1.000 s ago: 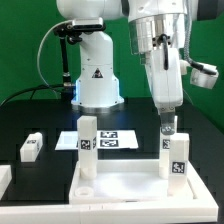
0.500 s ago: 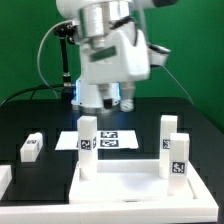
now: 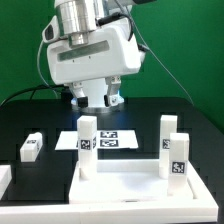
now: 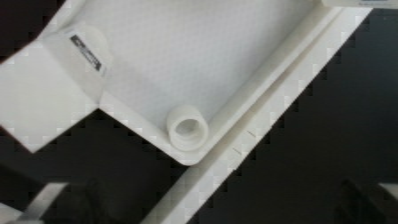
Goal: Assemble desk
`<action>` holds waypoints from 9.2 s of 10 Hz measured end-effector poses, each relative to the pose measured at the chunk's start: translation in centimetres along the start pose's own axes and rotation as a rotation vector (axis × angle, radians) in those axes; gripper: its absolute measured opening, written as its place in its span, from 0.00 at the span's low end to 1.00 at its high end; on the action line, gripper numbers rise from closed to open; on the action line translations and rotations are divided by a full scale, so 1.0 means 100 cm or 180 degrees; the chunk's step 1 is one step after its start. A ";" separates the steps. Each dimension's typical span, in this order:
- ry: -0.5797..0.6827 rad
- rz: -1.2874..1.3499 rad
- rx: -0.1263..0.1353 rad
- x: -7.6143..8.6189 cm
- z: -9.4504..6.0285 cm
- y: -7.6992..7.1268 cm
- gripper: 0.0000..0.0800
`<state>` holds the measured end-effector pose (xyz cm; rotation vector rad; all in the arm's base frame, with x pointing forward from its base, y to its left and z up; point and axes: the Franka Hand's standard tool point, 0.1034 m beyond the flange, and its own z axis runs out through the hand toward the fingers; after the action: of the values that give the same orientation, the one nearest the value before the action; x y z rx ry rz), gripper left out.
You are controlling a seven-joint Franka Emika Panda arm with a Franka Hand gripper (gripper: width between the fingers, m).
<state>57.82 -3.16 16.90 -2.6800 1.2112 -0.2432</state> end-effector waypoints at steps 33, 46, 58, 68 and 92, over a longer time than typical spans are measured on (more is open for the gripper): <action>-0.3307 -0.1919 -0.1589 0.009 0.095 0.252 0.50; -0.3098 -0.1943 -0.1453 0.032 0.030 0.202 0.36; 0.0243 -0.2093 -0.0387 0.063 -0.017 0.025 0.36; 0.1407 -0.2224 -0.0207 0.048 0.006 0.002 0.36; 0.1340 -0.2415 -0.0282 0.034 0.040 -0.002 0.36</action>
Offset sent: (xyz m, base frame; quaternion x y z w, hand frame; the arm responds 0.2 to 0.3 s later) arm -0.0787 -0.1000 -0.0347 0.0387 -0.0539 -0.3002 0.9516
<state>61.10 -5.14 13.28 -3.1394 0.2002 -0.9060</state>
